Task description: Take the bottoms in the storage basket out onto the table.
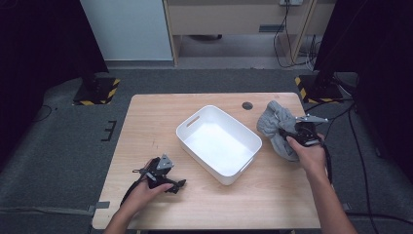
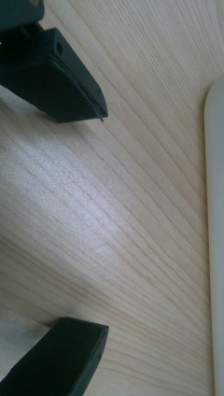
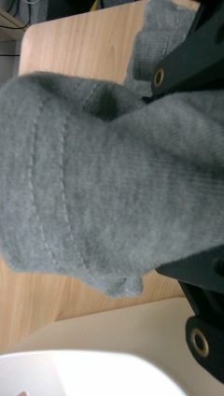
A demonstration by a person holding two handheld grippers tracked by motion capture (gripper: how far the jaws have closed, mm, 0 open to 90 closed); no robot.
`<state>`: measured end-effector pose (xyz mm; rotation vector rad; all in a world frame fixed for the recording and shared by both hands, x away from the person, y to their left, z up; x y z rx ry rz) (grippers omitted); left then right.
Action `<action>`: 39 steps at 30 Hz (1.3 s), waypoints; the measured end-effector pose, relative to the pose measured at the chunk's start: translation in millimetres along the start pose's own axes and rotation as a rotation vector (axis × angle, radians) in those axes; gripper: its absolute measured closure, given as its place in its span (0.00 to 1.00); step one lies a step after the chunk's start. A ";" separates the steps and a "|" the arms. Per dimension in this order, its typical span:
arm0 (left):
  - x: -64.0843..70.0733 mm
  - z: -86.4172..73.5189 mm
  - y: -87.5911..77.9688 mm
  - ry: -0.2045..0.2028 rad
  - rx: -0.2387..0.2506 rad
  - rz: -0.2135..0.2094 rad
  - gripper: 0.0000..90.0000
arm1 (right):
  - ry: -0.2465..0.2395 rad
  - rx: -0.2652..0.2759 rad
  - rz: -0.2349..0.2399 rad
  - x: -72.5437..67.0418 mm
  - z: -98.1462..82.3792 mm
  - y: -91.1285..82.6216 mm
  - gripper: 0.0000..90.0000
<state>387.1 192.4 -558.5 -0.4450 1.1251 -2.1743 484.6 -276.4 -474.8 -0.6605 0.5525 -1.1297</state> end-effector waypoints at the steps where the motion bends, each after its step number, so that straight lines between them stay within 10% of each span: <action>1: 0.0 0.0 0.0 0.000 0.000 0.000 0.00 | 0.006 -0.009 -0.002 1.2 -2.3 2.6 0.63; 25: 0.3 -0.3 -0.2 0.001 0.000 -0.001 0.00 | 0.025 -0.105 0.004 -0.3 -23.5 29.7 0.56; 39: 0.3 -0.3 -0.2 0.001 0.000 -0.001 0.00 | 0.017 -0.051 0.016 -5.7 -18.0 18.0 0.41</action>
Point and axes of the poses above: each handheld gripper's, and its own axes: y roughly forward along the jaws, z roughly out of its top, x roughly to its right, the point moved 3 cm from there along y, roughly forward along the jaws, and after that the axes turned 9 degrees about -x, right-handed, at the moved point
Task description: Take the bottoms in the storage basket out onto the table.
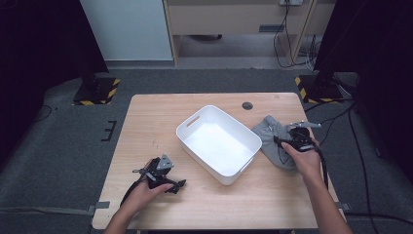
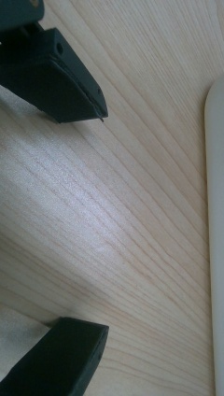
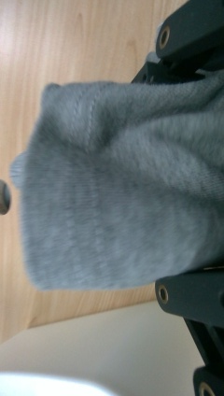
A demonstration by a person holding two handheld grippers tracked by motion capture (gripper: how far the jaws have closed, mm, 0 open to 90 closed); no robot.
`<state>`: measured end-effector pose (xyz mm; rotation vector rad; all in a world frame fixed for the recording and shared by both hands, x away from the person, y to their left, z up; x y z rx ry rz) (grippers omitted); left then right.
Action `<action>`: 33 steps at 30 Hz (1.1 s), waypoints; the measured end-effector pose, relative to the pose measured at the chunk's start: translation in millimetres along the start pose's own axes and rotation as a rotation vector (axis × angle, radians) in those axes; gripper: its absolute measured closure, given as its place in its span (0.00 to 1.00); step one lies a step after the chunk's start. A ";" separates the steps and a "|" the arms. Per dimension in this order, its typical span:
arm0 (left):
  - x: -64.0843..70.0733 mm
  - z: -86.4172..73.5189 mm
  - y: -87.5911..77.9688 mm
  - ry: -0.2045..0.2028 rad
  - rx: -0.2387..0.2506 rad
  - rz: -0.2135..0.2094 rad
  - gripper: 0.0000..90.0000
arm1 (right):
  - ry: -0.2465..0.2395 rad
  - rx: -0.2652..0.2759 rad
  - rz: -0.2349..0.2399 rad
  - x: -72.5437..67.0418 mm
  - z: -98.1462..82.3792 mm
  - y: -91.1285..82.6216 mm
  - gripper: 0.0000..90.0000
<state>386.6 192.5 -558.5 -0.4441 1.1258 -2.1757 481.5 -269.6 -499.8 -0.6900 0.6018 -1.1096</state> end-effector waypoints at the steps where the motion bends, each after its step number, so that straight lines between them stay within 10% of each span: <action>1: 0.0 0.0 0.0 0.000 0.000 0.000 0.00 | -0.001 0.006 0.004 -0.8 1.4 -2.5 0.40; 22: 0.3 -0.2 -0.1 0.000 0.000 0.000 0.00 | -0.064 0.121 0.007 -23.9 27.9 -39.8 0.38; 33: 0.3 -0.2 -0.1 0.000 0.000 0.000 0.00 | -0.122 0.131 0.048 -43.9 36.7 -41.0 0.53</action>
Point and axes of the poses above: each handheld gripper's, and its own axes: y roughly forward along the jaws, z roughly out of its top, x roughly to its right, the point moved 3 cm from there along y, roughly forward along the jaws, and after that the axes turned 9 degrees about -x, right-handed, at the moved point
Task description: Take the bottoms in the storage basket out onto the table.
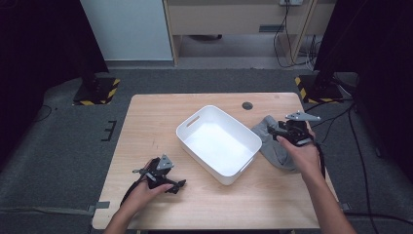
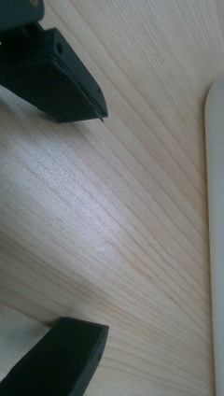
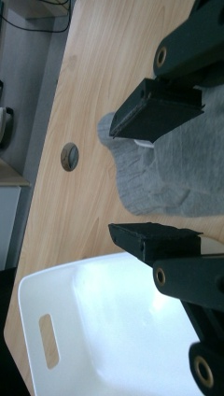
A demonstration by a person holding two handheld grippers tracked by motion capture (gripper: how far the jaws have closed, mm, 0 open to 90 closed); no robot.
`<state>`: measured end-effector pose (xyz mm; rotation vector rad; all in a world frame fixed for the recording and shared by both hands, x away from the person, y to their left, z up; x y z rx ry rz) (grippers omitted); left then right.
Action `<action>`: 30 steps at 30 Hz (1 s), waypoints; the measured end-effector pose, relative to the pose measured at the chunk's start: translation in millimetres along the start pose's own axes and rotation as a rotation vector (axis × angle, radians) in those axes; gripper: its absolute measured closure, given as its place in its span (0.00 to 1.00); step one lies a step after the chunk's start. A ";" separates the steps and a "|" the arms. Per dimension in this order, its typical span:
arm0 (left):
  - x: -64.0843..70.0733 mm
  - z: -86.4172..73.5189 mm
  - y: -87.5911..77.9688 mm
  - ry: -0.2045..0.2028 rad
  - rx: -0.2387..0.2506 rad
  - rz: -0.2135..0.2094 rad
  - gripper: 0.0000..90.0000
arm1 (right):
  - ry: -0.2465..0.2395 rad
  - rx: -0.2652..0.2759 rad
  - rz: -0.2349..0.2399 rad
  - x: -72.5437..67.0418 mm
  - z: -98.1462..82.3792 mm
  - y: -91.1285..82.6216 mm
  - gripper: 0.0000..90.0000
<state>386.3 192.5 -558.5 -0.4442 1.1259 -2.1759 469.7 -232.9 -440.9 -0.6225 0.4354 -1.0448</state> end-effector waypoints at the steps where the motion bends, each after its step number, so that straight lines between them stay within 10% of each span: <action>1: 0.0 0.0 0.0 0.000 0.000 0.000 0.00 | -0.002 -0.002 0.004 -2.0 0.2 1.4 0.53; 30: -5.7 1.1 -6.2 0.008 -0.009 0.045 0.02 | -0.093 -0.099 0.104 -44.3 -7.0 43.5 0.65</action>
Point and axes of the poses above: each handheld gripper's, and its own axes: y roughly forward along the jaws, z roughly out of its top, x roughly to its right, the point moved 3 cm from there along y, roughly forward along the jaws, and after that the axes turned 9 degrees about -x, right-handed, at the moved point
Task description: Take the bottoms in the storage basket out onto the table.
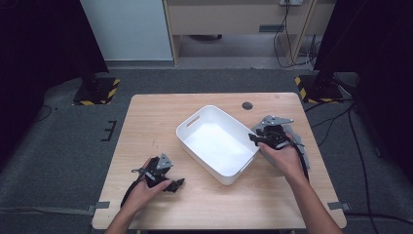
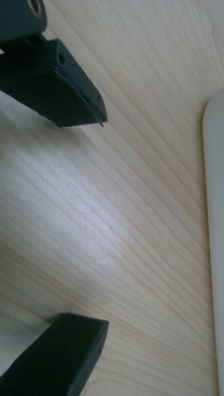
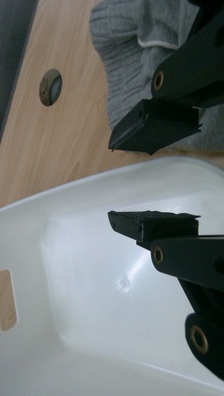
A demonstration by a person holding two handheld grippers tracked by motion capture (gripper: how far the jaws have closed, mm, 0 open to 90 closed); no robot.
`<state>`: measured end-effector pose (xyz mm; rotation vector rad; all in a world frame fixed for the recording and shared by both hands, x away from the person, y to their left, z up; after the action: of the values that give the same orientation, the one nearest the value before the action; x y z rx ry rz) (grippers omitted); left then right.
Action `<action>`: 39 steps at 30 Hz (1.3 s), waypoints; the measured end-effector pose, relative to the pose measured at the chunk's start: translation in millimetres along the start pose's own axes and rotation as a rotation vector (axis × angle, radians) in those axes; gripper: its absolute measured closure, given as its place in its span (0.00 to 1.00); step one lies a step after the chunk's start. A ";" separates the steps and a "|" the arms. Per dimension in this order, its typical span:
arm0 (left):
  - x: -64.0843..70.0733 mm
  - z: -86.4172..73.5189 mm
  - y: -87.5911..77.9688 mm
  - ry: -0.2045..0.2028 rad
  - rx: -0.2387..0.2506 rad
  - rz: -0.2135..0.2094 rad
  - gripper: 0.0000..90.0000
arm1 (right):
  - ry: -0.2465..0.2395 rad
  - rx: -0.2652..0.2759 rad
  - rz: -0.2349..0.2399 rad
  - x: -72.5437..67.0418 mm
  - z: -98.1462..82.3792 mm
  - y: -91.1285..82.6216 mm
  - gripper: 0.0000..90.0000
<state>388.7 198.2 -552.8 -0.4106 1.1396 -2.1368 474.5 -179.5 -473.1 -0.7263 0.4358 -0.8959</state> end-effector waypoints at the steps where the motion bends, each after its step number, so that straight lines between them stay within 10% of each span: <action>1: -0.9 0.3 -1.8 -0.008 0.011 -0.007 0.03 | -0.001 -0.006 0.001 -0.6 -0.3 1.0 0.65; 17: -17.2 4.0 -21.3 -0.144 0.155 0.024 0.04 | -0.023 -0.039 0.039 -8.6 -2.7 0.9 0.65; 39: -32.8 7.0 -62.7 -0.278 0.299 0.069 0.24 | -0.151 -0.031 0.205 -74.8 7.5 5.6 0.59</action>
<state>390.5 241.1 -496.2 -0.5019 0.6589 -2.0693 440.1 -112.5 -468.5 -0.7575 0.3823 -0.6387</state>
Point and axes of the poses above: each handheld gripper's, and its own axes: y roughly forward along the jaws, z roughly out of its top, x roughly to its right, the point moved 3 cm from there along y, roughly forward along the jaws, and after that the axes turned 9 degrees about -x, right-handed, at the moved point
